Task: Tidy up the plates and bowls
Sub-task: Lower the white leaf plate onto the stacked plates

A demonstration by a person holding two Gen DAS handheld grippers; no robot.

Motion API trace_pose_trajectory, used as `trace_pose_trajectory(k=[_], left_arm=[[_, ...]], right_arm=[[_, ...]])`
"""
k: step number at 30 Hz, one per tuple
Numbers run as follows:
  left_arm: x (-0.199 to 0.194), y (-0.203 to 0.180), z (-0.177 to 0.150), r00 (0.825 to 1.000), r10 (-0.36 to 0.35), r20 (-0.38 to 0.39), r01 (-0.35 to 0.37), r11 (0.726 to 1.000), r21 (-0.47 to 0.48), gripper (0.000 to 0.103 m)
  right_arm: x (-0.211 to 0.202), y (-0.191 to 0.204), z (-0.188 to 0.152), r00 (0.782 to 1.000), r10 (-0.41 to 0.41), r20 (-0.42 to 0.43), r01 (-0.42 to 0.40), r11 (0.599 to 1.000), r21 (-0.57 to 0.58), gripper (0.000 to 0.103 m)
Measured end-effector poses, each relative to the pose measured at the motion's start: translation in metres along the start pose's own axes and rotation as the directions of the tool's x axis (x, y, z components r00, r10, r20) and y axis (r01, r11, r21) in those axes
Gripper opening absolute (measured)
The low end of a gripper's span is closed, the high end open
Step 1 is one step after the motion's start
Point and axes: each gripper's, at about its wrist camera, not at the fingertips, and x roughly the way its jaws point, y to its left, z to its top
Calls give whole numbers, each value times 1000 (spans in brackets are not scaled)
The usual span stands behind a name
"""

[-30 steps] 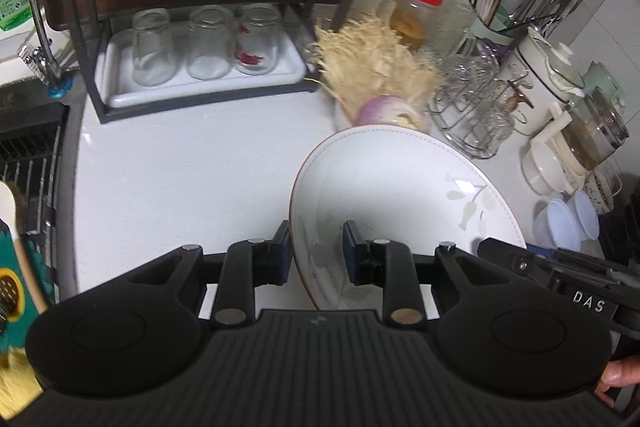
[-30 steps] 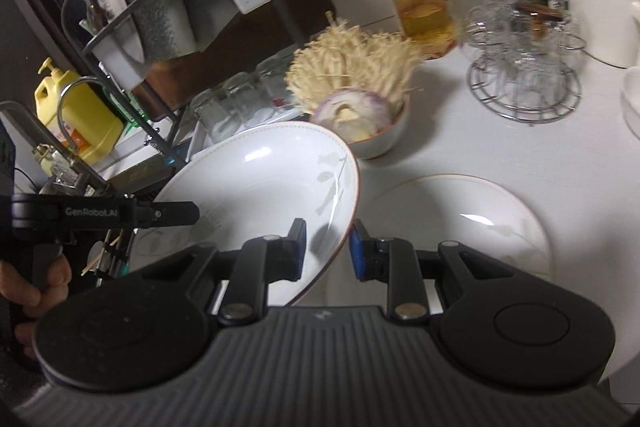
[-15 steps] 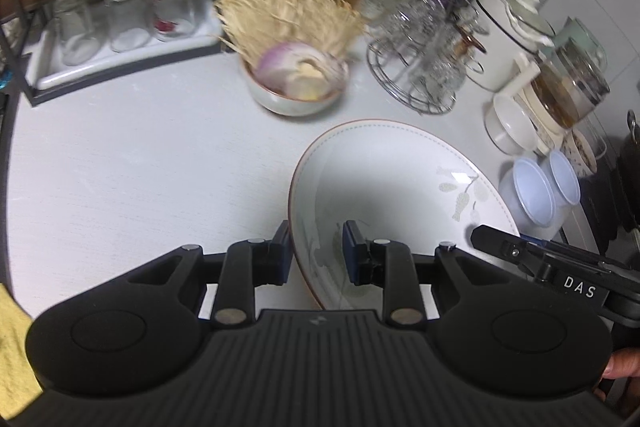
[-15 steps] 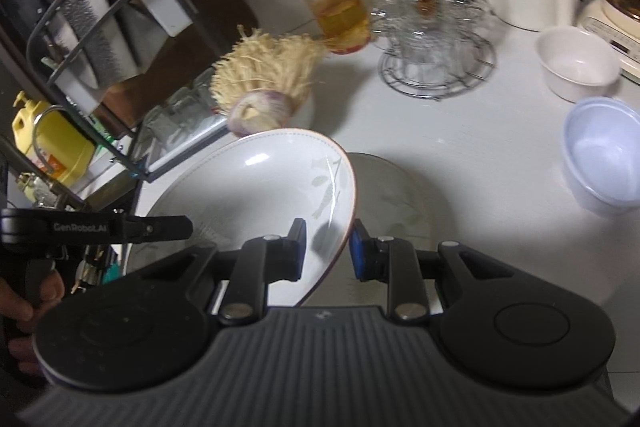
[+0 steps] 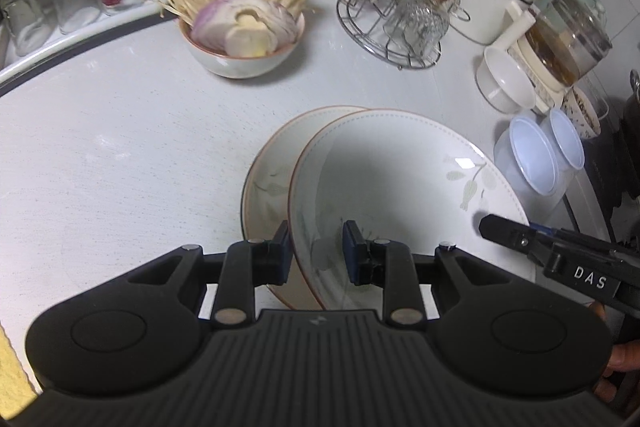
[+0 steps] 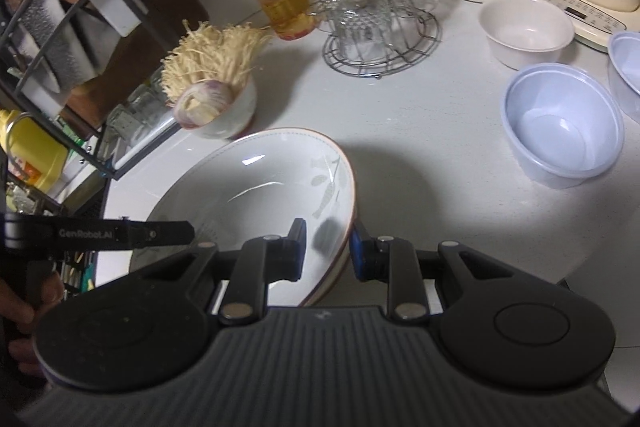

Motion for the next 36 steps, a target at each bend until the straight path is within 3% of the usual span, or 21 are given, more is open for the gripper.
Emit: trace_pose_trajectory(k=[12, 21, 36], left_arm=[[26, -13, 12, 996, 37, -85, -35, 999, 21, 31], [37, -15, 24, 992, 70, -104, -66, 997, 33, 31], [43, 6, 28, 990, 101, -101, -108, 992, -65, 32]], right_arm=[[15, -12, 6, 999, -42, -26, 42, 999, 1, 26], [27, -11, 8, 997, -54, -54, 53, 998, -23, 26], [50, -5, 11, 995, -16, -101, 11, 999, -45, 26]])
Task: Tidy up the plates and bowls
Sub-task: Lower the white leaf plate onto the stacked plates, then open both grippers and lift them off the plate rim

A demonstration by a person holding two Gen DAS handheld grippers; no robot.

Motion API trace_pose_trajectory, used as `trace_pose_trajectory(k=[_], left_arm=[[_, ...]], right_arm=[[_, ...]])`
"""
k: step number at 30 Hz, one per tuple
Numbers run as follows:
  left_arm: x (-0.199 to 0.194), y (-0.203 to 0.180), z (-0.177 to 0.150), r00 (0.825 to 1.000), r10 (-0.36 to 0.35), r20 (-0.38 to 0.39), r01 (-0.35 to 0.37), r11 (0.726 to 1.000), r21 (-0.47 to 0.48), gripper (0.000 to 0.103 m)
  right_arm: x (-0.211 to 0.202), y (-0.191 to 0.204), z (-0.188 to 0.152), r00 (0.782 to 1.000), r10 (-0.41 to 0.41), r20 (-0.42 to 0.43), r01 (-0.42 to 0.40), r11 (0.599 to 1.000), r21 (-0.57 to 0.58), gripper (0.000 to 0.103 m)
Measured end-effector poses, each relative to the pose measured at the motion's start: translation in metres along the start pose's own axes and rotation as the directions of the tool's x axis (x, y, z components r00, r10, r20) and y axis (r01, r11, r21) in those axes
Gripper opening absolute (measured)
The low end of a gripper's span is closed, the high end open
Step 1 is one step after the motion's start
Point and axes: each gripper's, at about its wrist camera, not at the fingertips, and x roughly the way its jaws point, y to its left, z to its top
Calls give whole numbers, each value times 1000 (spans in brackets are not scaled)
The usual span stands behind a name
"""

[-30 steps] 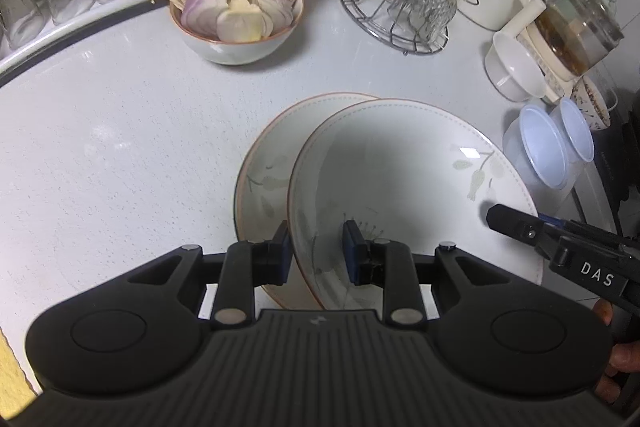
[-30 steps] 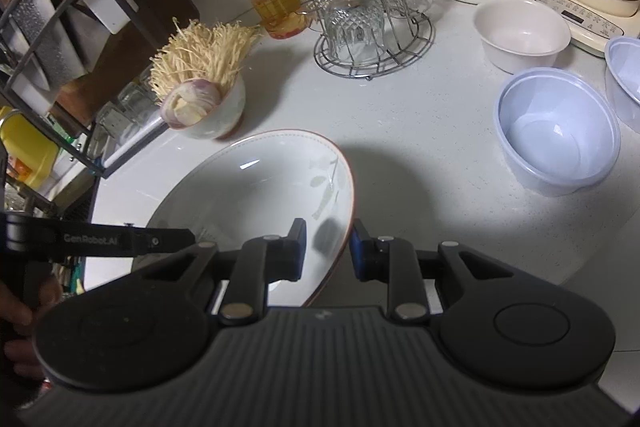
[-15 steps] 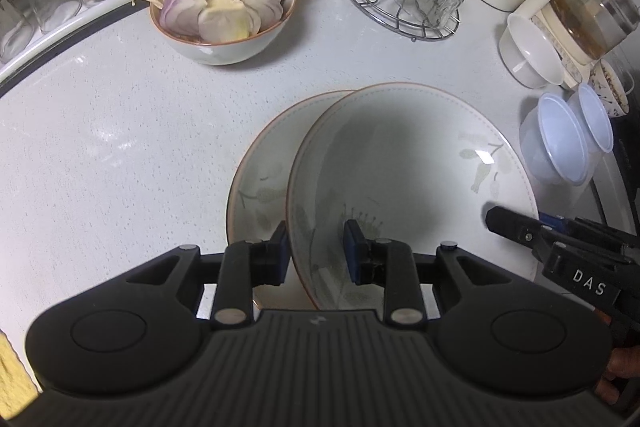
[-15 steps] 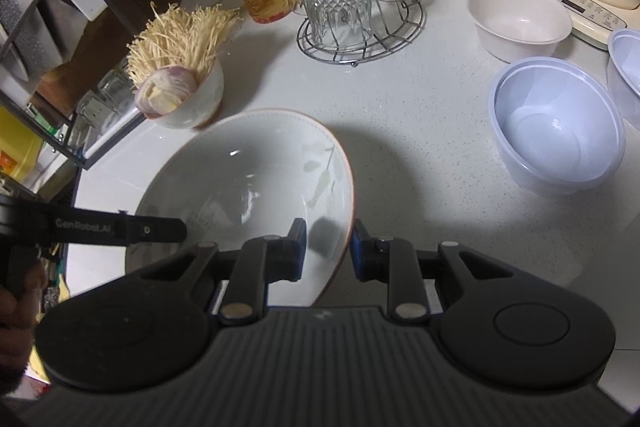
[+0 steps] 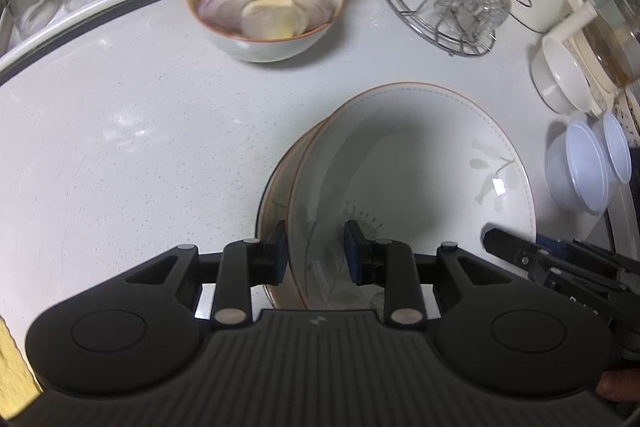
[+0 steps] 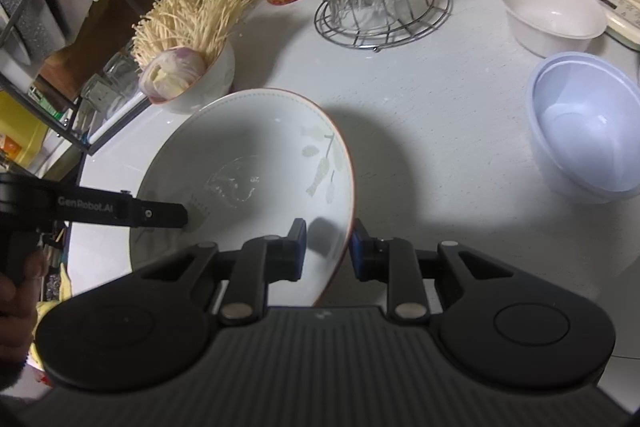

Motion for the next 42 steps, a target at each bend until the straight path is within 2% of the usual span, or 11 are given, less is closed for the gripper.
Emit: trace_pose_trajectory(k=[17, 28, 30, 35, 38, 42], left_arm=[[-13, 24, 2, 997, -82, 1, 81, 985, -151, 32], [-41, 34, -15, 999, -14, 51, 25, 976, -218, 34], [-48, 29, -15, 997, 25, 67, -11, 980, -201, 34], [-60, 17, -21, 992, 47, 120, -22, 979, -203, 35], [-66, 6, -25, 988, 54, 147, -23, 978, -207, 35], [-83, -10, -33, 975, 61, 212, -17, 978, -206, 35]], right_arm=[[17, 1, 1, 999, 12, -31, -13, 1000, -9, 27], [20, 1, 6, 998, 32, -48, -34, 998, -57, 29], [22, 2, 8, 998, 30, -53, -34, 997, -69, 29], [21, 0, 9, 998, 37, -55, -42, 996, -76, 28], [10, 1, 11, 1000, 26, -14, -27, 994, -106, 28], [-19, 3, 21, 996, 16, 83, -3, 987, -160, 28]])
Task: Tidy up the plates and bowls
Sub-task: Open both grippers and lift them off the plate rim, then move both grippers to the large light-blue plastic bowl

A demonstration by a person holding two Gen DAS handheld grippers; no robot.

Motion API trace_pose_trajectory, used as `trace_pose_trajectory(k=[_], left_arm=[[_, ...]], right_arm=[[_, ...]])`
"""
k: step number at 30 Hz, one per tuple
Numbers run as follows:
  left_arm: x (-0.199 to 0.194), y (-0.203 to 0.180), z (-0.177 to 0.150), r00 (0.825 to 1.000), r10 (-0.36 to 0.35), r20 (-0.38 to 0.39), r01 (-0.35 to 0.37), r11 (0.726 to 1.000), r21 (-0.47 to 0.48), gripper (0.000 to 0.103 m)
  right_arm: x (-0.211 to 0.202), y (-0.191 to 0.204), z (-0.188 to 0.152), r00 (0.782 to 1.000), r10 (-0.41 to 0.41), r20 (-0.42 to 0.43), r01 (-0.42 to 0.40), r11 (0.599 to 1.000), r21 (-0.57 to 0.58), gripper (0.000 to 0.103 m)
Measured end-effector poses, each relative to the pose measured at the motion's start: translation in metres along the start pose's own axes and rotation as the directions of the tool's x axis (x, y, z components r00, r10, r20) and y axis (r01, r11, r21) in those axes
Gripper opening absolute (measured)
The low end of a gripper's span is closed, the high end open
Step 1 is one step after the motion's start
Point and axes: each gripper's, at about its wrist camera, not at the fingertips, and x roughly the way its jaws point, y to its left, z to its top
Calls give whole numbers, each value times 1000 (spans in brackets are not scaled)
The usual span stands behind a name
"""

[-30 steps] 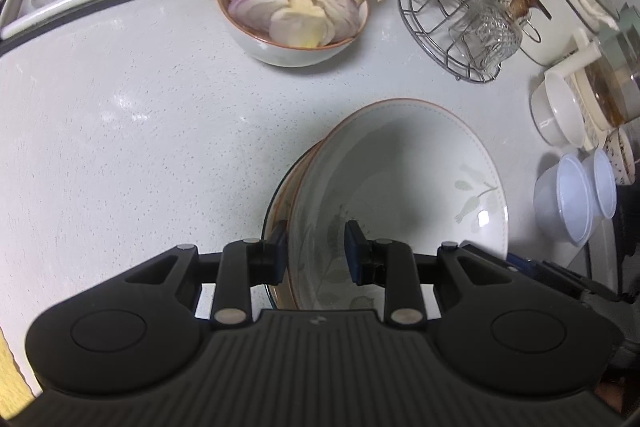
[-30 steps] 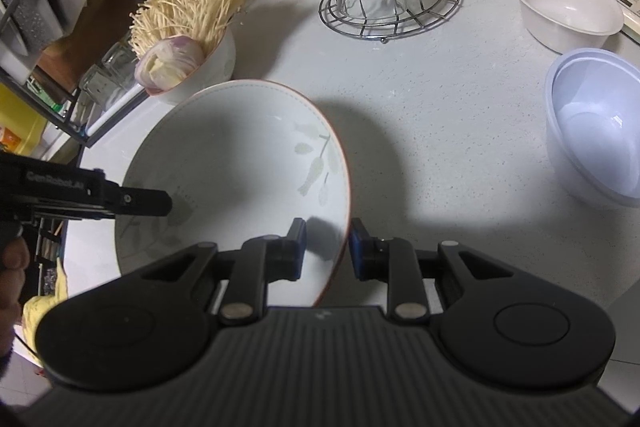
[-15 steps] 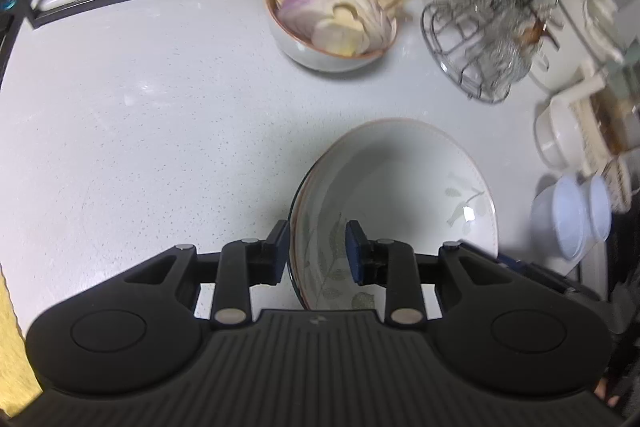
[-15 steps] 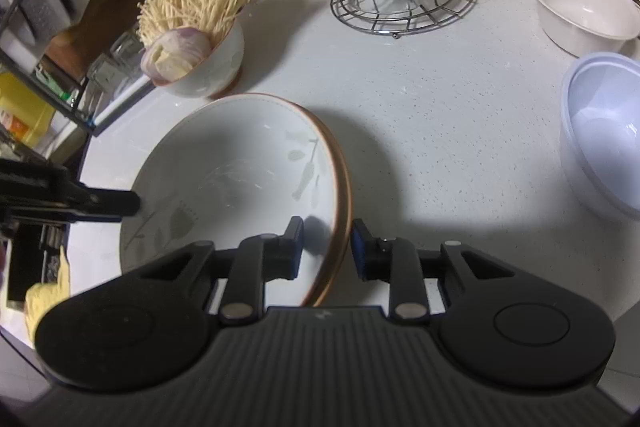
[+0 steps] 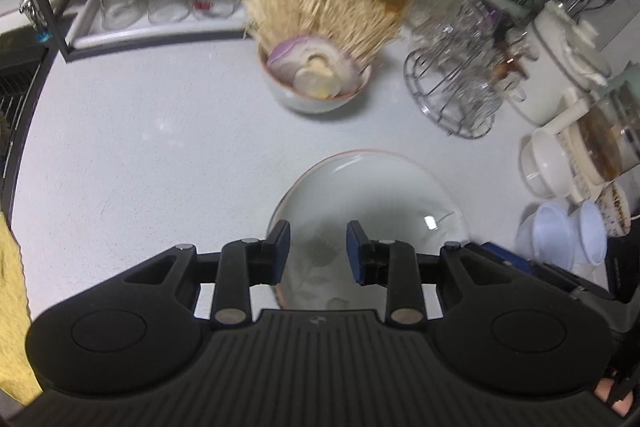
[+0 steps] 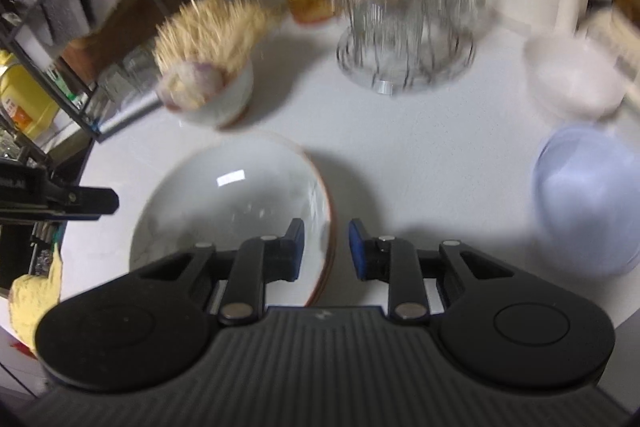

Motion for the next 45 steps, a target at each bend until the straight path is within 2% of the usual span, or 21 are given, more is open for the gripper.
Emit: trace_pose_trajectory(k=[5, 11, 16, 19, 22, 24, 31, 39, 45], left_arm=[[-29, -15, -5, 997, -6, 80, 4, 1000, 31, 35], [-64, -20, -7, 987, -50, 152, 42, 997, 59, 35], [-97, -27, -7, 975, -85, 205, 56, 988, 144, 35], [-112, -23, -9, 973, -131, 192, 101, 982, 157, 35], [-124, -22, -17, 971, -115, 208, 69, 974, 214, 36], [-128, -15, -20, 971, -141, 193, 98, 971, 217, 36], [-122, -16, -26, 969, -183, 163, 130, 948, 291, 40], [-93, -61, -46, 972, -205, 118, 144, 909, 390, 43], [-67, -103, -50, 974, -212, 83, 166, 911, 378, 45]], right_arm=[[-41, 3, 17, 995, -2, 97, 4, 1000, -25, 28], [-87, 21, 23, 977, -22, 211, 35, 997, -61, 28], [-107, 36, 22, 975, -32, 220, 44, 998, -51, 28], [-120, 50, 18, 969, -53, 242, 69, 996, -62, 28], [-132, 61, 11, 965, -64, 254, 74, 997, -30, 28], [-139, 66, 5, 962, -86, 260, 89, 996, -2, 28], [-153, 68, -10, 953, -156, 261, 155, 988, 24, 28], [-152, 32, -31, 949, -187, 252, 173, 982, 78, 29], [-151, -12, -26, 949, -205, 241, 179, 976, 124, 29]])
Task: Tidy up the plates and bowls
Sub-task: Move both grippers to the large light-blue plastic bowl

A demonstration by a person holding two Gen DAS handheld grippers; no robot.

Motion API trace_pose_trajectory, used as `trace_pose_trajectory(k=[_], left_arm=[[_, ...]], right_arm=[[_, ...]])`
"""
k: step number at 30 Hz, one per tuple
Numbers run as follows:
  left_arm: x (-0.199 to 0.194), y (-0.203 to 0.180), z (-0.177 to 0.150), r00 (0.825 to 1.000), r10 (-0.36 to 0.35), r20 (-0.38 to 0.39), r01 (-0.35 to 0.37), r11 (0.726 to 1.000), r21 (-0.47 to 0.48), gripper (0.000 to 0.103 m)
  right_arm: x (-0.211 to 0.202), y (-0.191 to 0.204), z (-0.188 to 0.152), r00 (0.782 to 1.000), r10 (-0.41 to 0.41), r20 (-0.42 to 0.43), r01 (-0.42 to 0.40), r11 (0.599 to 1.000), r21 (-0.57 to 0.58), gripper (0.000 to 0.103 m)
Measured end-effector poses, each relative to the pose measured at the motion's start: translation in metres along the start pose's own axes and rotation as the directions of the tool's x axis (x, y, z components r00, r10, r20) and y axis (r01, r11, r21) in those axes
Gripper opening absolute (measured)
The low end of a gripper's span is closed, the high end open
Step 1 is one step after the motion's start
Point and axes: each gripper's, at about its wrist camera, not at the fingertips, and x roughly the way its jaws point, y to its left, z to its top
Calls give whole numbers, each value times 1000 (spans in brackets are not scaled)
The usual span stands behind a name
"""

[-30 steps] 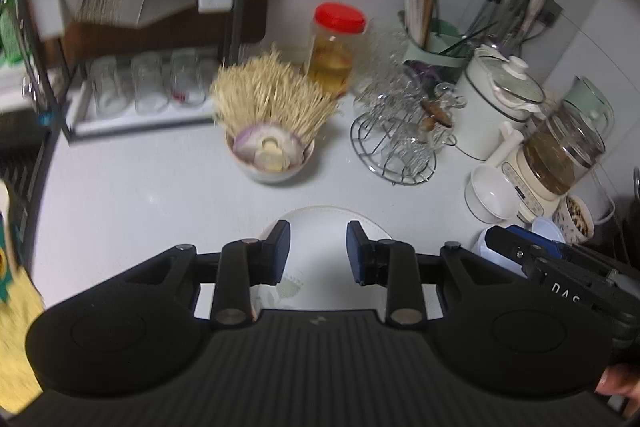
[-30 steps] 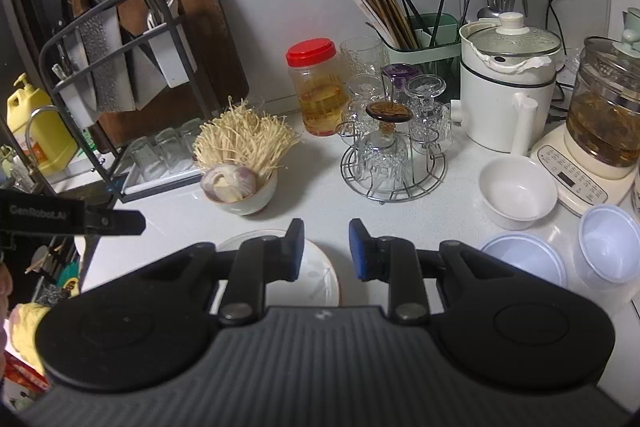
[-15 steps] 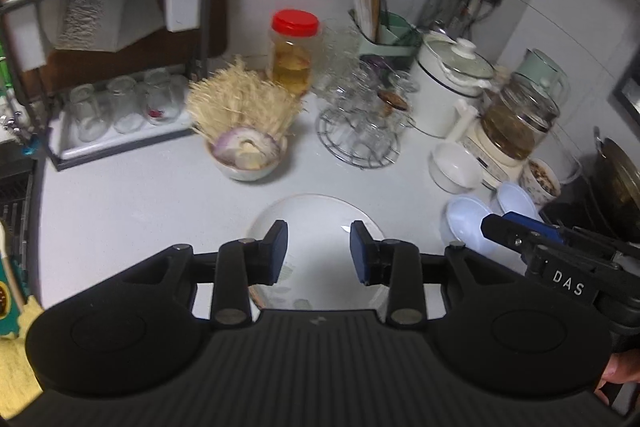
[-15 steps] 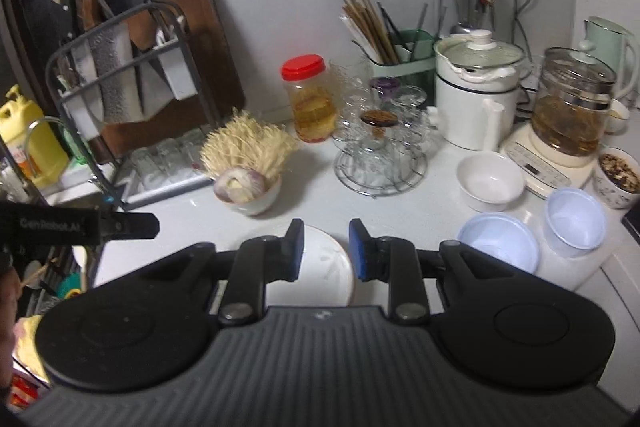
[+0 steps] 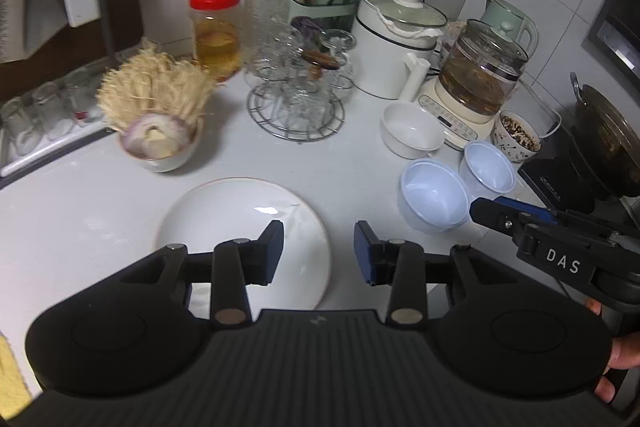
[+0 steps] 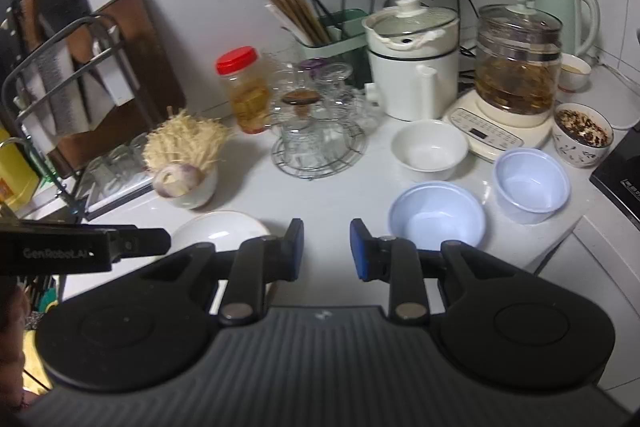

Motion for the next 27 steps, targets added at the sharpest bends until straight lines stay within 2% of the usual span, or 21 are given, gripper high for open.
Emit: trace_pose_trajectory(k=[2, 5, 9, 14, 15, 17, 18, 22, 27], left_arm=[[12, -7, 5, 1000, -10, -4, 10, 1000, -25, 46], [34, -17, 15, 999, -31, -20, 30, 998, -62, 53], [64, -34, 25, 999, -43, -30, 41, 998, -51, 60], [105, -49, 37, 995, -60, -77, 55, 996, -66, 61], [111, -52, 39, 995, -64, -82, 59, 996, -65, 61], [124, -56, 43, 992, -71, -101, 64, 995, -71, 61], [131, -58, 45, 990, -73, -117, 64, 995, -78, 61], [156, -74, 55, 988, -26, -152, 28, 1000, 14, 61], [184, -81, 64, 980, -40, -196, 49, 998, 43, 61]], right_arm=[[3, -13, 2, 1000, -16, -9, 16, 1000, 10, 29], [9, -35, 3, 999, -40, -13, 40, 999, 27, 29], [19, -64, 4, 997, -67, -35, 70, 995, 72, 29], [28, -92, 14, 995, -88, -48, 93, 990, 105, 30], [32, -97, 17, 994, -96, -48, 101, 988, 113, 34], [38, -108, 20, 993, -110, -47, 115, 984, 138, 53], [42, -114, 20, 992, -115, -56, 122, 980, 158, 58], [55, -135, 20, 993, -83, -89, 99, 974, 205, 60], [72, -162, 17, 990, -64, -129, 99, 953, 287, 60]])
